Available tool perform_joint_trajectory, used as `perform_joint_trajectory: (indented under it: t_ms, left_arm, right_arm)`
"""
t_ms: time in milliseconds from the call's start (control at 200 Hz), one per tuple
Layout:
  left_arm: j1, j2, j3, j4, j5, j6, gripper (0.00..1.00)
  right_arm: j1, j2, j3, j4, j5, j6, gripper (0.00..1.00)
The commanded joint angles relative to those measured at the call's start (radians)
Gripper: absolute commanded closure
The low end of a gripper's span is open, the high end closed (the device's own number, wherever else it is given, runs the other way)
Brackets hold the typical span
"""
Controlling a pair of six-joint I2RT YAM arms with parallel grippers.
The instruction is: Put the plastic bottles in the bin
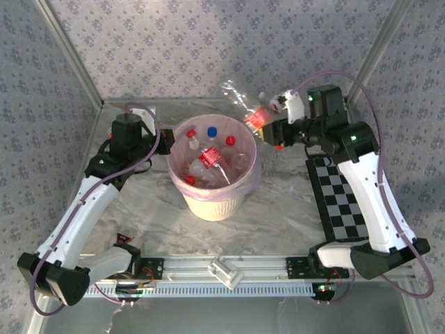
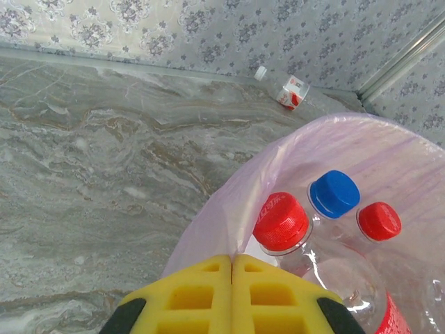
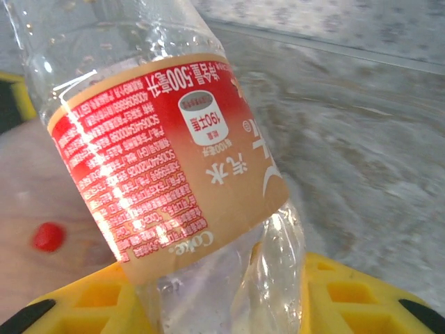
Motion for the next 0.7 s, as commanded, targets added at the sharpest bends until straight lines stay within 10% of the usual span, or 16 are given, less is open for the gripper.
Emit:
perform_joint_trajectory:
  t_ms: [0,535,695]
  left_arm:
    - [-0.031,0.019,0.016,0.031,-0.045,-0.036,1.0]
    - [-0.135,-0.07,-0.044,0.133,-0.288,-0.116,1.0]
    - [-0.136,-0.08,-0.054,0.14,-0.281,-0.111,1.0]
  right_arm:
    - [0.09,0.019,0.042,-0.063,0.018,0.11,0.86]
    - [0.332,0.168,0.044,-0.087,0.327,0.298,0.91]
    - [0.338,0.132,-0.02,-0.037,0.242,0.298,0.49]
